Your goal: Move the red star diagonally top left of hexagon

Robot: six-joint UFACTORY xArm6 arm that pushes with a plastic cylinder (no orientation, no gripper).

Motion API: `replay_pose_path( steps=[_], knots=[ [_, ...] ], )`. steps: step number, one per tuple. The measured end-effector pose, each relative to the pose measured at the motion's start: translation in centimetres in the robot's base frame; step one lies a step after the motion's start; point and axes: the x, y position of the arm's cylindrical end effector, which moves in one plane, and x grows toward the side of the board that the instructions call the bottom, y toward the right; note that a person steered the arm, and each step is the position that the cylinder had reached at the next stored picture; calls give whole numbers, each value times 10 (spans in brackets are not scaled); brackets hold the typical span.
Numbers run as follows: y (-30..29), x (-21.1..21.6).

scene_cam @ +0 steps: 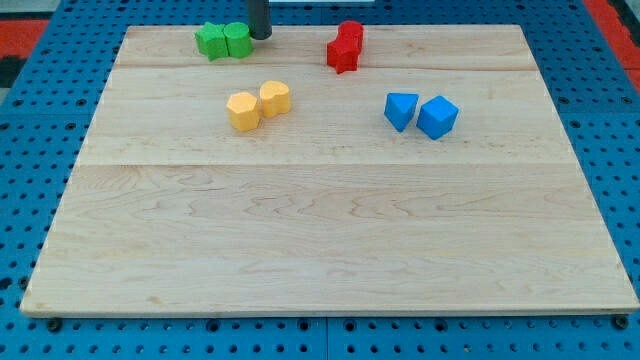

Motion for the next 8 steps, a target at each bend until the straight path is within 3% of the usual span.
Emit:
replay_pose_path(
  steps=[1,4,8],
  knots=[
    [6,0],
    [146,-2],
    [138,63]
  ],
)
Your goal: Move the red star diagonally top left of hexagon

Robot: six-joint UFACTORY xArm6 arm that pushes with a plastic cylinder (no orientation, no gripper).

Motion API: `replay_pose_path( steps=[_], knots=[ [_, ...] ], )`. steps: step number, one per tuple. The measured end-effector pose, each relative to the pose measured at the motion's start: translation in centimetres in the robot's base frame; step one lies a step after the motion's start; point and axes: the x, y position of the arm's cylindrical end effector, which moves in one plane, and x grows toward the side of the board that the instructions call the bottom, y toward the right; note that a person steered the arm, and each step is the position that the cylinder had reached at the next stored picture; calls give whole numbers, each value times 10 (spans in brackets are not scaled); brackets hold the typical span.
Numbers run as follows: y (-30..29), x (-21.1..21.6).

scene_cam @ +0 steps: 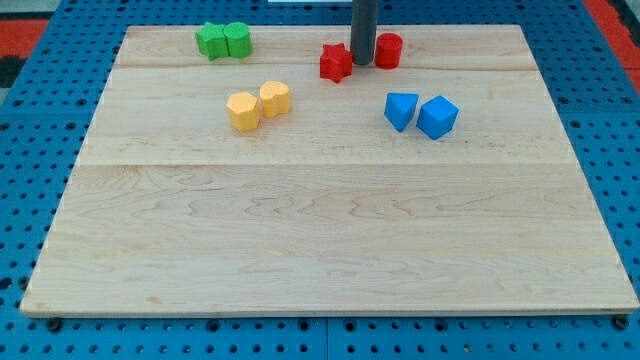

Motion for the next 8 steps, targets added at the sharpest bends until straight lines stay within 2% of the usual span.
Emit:
replay_pose_path(
  steps=[1,3,6,7,8],
  knots=[
    [-2,15],
    [-34,14],
    [-53,16],
    [-56,41],
    [-75,0]
  ],
)
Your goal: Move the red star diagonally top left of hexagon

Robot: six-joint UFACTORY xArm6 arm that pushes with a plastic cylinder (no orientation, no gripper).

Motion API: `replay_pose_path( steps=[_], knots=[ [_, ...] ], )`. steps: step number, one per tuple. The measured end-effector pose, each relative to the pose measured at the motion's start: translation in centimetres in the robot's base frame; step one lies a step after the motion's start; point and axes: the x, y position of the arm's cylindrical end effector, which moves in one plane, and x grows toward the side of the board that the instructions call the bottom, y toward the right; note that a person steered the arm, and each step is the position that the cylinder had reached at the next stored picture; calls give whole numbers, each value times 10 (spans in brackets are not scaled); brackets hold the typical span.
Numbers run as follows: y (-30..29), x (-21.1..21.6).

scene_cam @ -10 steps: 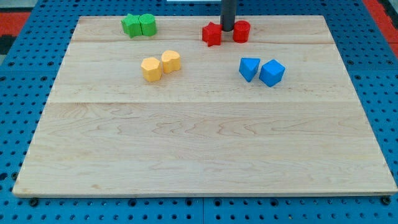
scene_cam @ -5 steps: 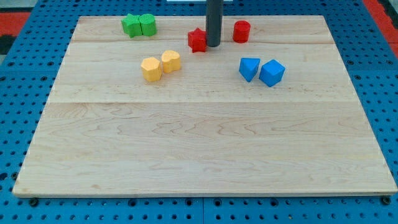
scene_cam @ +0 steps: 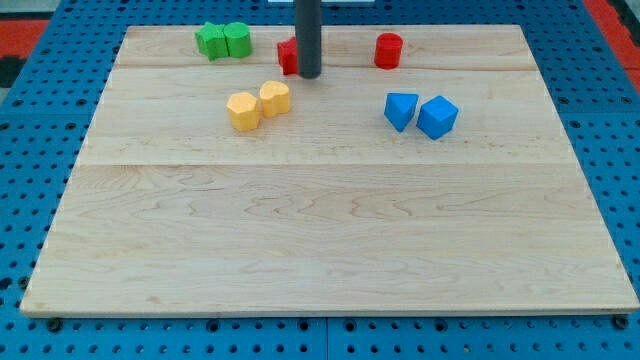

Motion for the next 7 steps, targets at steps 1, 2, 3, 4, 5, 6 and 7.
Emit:
replay_pose_path(
  steps=[1,2,3,4,5,6,7],
  knots=[
    [-30,-16],
    [-3,-14],
    [61,-30],
    [28,-55],
    [0,-42],
    [-22,-30],
    [-57,-20]
  ],
)
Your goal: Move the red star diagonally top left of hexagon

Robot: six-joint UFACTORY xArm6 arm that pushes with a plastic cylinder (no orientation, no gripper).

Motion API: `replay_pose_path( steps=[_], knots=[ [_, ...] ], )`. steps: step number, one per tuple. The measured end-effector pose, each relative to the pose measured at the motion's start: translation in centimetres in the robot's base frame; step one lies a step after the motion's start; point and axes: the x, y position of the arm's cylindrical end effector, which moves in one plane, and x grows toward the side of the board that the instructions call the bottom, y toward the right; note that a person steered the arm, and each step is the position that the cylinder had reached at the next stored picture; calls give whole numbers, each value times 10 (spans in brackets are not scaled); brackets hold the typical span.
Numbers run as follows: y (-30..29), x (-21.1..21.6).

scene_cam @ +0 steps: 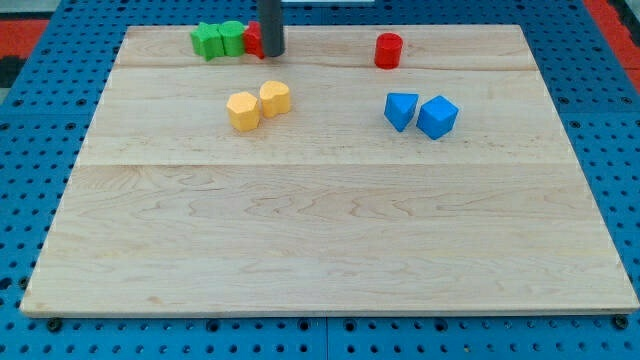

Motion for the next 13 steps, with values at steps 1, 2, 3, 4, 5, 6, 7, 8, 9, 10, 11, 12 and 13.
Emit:
replay_pose_path(
  steps=[1,2,3,4,5,6,7,8,9,10,11,12,13],
  knots=[
    [-3,17],
    [39,5],
    [60,-46],
    [67,-54],
    [19,-54],
    [-10,-55],
    [3,-55],
    [-3,-54],
    [-24,-49],
    [-12,-44],
    [-7,-24],
    [4,21],
    [-24,37]
  ],
)
